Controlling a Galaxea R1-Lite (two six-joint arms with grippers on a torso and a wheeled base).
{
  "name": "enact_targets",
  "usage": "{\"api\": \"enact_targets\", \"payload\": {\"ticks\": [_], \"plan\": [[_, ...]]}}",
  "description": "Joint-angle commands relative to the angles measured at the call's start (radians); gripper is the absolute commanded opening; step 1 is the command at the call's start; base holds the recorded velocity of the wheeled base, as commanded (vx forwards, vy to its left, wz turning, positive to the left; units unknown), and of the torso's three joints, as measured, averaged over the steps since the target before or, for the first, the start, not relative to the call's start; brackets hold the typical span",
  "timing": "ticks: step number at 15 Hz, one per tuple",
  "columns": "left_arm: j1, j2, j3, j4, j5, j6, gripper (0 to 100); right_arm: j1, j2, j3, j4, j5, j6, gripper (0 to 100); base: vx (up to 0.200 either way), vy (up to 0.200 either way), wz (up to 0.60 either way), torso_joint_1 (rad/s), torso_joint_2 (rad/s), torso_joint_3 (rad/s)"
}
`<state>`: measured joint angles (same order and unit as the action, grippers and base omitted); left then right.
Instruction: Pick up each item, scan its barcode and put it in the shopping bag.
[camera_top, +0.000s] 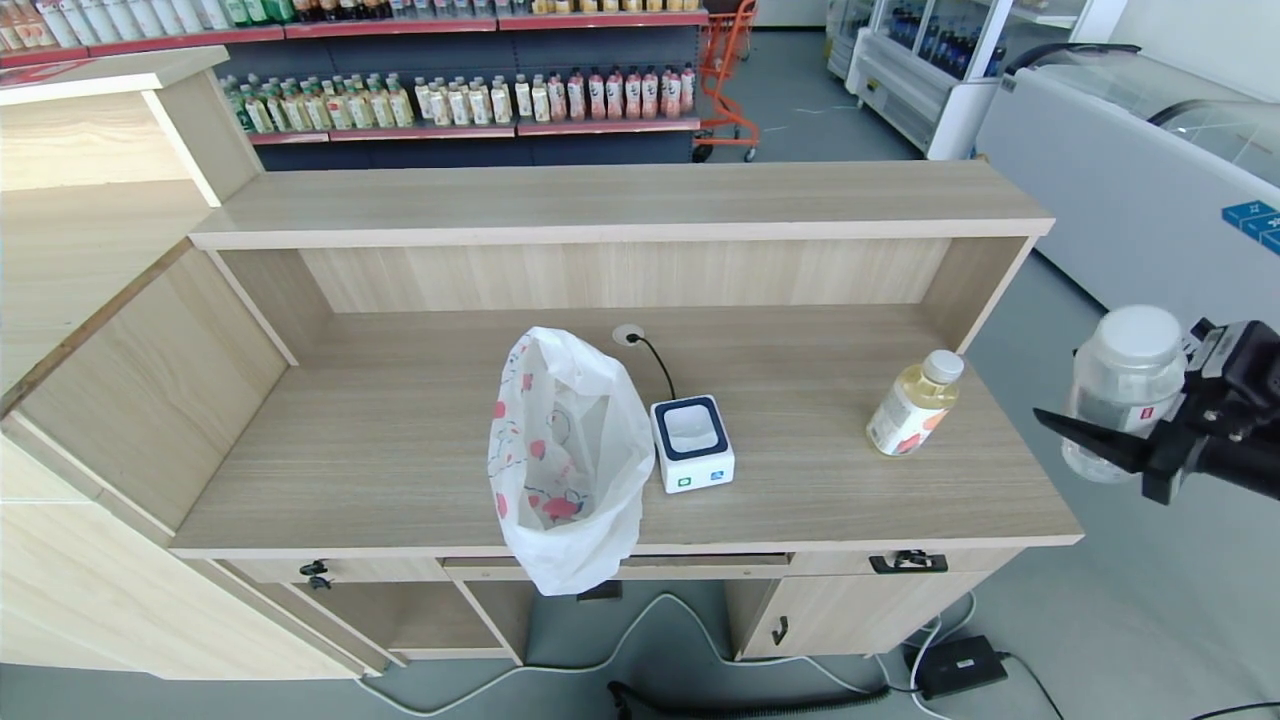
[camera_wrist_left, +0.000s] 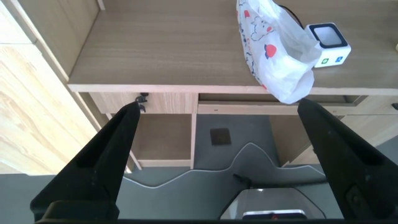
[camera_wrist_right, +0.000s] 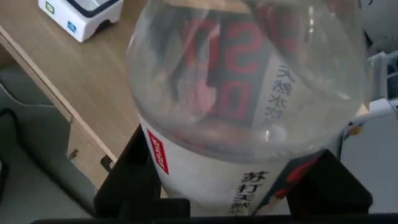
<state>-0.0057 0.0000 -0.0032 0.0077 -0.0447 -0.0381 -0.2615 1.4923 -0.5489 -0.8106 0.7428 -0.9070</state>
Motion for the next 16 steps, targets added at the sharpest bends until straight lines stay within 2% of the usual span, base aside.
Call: {"api": "enact_targets", "payload": {"ticks": [1, 2, 5, 10, 13, 16], "plan": [[0.000, 0.000, 0.000, 0.000, 0.000, 0.000, 100, -0.127, 0.039, 0.012, 0.002, 0.000, -0.162, 0, 0.000, 0.000, 0.00, 0.000, 0.00, 0.000], [0.000, 0.000, 0.000, 0.000, 0.000, 0.000, 100, -0.150, 0.037, 0.003, 0.002, 0.010, -0.222, 0, 0.000, 0.000, 0.00, 0.000, 0.00, 0.000], [0.000, 0.000, 0.000, 0.000, 0.000, 0.000, 100, -0.159, 0.042, -0.022, -0.005, 0.081, -0.250, 0, 0.000, 0.000, 0.00, 0.000, 0.00, 0.000], [0.000, 0.000, 0.000, 0.000, 0.000, 0.000, 100, -0.159, 0.032, -0.034, -0.007, 0.110, -0.314, 0, 0.000, 0.000, 0.00, 0.000, 0.00, 0.000], [0.000, 0.000, 0.000, 0.000, 0.000, 0.000, 100, -0.154, 0.042, -0.043, -0.064, 0.107, -0.368, 0, 0.000, 0.000, 0.60, 0.005, 0.00, 0.005], [0.000, 0.000, 0.000, 0.000, 0.000, 0.000, 100, -0.078, 0.106, -0.048, -0.171, 0.106, -0.378, 0, 0.000, 0.000, 0.60, 0.002, 0.00, 0.001]]}}
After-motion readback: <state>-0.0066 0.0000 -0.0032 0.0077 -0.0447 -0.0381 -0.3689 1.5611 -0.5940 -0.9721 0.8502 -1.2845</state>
